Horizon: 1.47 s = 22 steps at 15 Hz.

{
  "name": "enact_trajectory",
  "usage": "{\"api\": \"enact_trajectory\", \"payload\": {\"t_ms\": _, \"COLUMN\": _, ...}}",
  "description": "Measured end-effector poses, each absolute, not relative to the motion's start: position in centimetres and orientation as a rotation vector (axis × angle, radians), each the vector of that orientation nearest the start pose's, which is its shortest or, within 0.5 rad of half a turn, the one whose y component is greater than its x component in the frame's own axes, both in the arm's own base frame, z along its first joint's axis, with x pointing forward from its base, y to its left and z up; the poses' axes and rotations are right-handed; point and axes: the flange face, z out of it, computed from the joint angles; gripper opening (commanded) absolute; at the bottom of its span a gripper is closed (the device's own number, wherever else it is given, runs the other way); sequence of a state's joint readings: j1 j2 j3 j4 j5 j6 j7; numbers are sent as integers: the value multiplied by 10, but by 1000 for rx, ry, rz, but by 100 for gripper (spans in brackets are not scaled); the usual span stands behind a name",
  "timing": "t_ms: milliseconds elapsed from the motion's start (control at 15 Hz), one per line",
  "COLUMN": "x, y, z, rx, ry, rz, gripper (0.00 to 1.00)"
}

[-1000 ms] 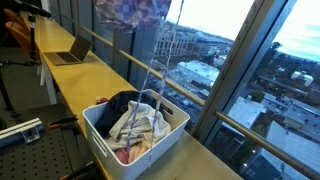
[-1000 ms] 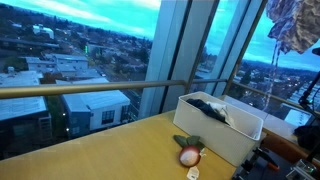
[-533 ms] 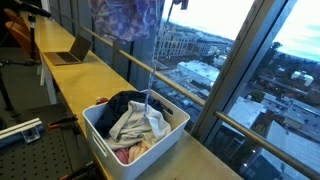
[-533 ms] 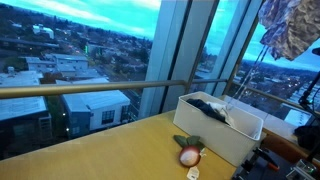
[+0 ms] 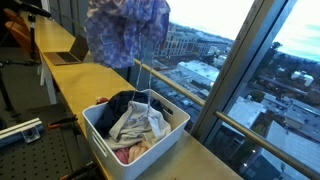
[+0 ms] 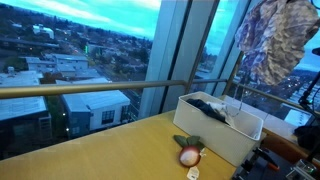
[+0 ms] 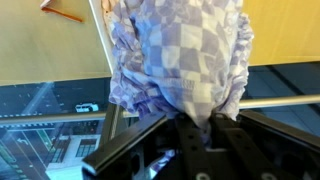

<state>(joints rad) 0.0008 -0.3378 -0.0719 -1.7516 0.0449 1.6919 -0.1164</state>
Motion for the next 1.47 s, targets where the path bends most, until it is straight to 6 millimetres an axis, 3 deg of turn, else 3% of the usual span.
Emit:
{"api": "enact_trajectory", "payload": {"t_ms": 200, "x": 484, "y": -13, "z": 668, "rx": -3078, "ry": -133, "rz": -346, "gripper": 4}}
{"api": "enact_trajectory", "payload": {"t_ms": 333, "x": 499, "y": -11, "z": 642, "rx": -3085, "ry": -143, "rz": -303, "gripper": 4}}
{"api": "enact_trajectory", "payload": {"t_ms": 867, "x": 518, "y": -33, "z": 592, "rx": -3109, "ry": -144, "rz": -192, "gripper": 4}}
{"api": "enact_trajectory", "payload": {"t_ms": 1200, "x": 540, "y": -39, "z": 542, "rx": -3157, "ry": -176, "rz": -116, "gripper": 4}}
{"api": "enact_trajectory", "payload": {"t_ms": 1467, "x": 562, "y": -60, "z": 511, "rx": -3163, "ry": -164, "rz": -76, "gripper": 4}}
